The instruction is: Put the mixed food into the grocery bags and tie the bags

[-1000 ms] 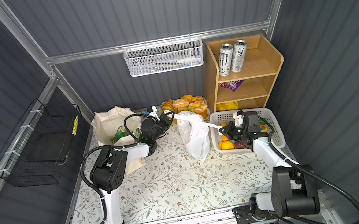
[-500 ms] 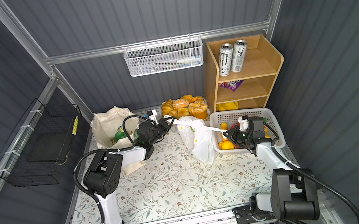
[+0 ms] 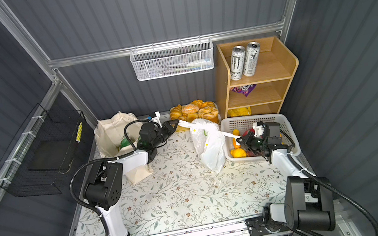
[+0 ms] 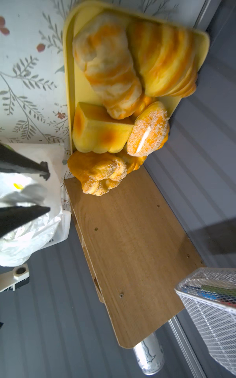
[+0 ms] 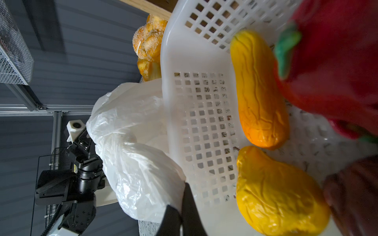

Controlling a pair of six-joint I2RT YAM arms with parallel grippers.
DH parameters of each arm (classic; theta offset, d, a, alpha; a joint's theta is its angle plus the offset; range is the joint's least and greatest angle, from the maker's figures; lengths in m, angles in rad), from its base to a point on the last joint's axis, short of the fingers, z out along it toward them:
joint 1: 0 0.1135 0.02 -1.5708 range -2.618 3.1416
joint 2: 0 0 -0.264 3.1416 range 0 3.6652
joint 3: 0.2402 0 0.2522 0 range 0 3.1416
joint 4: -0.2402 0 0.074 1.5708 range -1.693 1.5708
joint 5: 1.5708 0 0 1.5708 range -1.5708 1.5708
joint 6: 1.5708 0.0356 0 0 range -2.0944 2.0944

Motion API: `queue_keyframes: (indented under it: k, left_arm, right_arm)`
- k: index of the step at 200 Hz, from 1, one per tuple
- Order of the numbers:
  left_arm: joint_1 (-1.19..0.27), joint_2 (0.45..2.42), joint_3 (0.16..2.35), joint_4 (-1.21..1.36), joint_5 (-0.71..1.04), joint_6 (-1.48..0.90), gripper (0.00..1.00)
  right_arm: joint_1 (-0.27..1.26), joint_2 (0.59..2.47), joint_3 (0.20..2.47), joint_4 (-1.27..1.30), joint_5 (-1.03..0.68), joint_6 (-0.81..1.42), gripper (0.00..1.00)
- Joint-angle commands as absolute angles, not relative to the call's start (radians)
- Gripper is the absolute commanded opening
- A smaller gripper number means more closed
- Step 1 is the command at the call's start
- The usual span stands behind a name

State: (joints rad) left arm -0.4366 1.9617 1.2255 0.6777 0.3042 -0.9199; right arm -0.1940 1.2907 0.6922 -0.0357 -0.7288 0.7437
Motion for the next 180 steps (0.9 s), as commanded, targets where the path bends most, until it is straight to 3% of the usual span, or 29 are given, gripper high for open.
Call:
queue_keyframes:
  k: [1, 16, 21, 26, 29, 97, 161, 180]
  left_arm:
    - [-0.431, 1.891, 1.294, 0.525, 0.307, -0.784, 0.4]
    - [-0.43, 1.867, 1.316, 0.461, 0.315, -0.732, 0.52]
    - [-0.43, 1.859, 1.324, 0.437, 0.316, -0.713, 0.68]
    - [-0.43, 1.851, 1.332, 0.416, 0.316, -0.693, 0.95]
    - [-0.43, 1.845, 1.335, 0.404, 0.314, -0.685, 0.99]
    - [-0.431, 1.714, 1.481, 0.077, 0.247, -0.427, 1.0]
    - [-0.428, 1.582, 1.539, -0.017, 0.039, -0.157, 1.0]
    - [-0.428, 1.552, 1.518, 0.018, -0.119, -0.174, 1.0]
  right_arm:
    - [-0.191, 1.273, 0.73, -0.092, -0.71, 0.707, 0.11]
    - [-0.19, 1.269, 0.735, -0.105, -0.702, 0.703, 0.24]
    - [-0.189, 1.269, 0.736, -0.109, -0.7, 0.701, 0.27]
    - [-0.189, 1.267, 0.739, -0.11, -0.699, 0.701, 0.3]
    - [-0.188, 1.267, 0.74, -0.113, -0.699, 0.701, 0.32]
    - [-0.189, 1.2, 0.793, -0.229, -0.61, 0.656, 0.61]
    - [-0.2, 1.142, 0.839, -0.293, -0.552, 0.644, 0.7]
    - [-0.213, 1.127, 0.859, -0.313, -0.545, 0.638, 0.71]
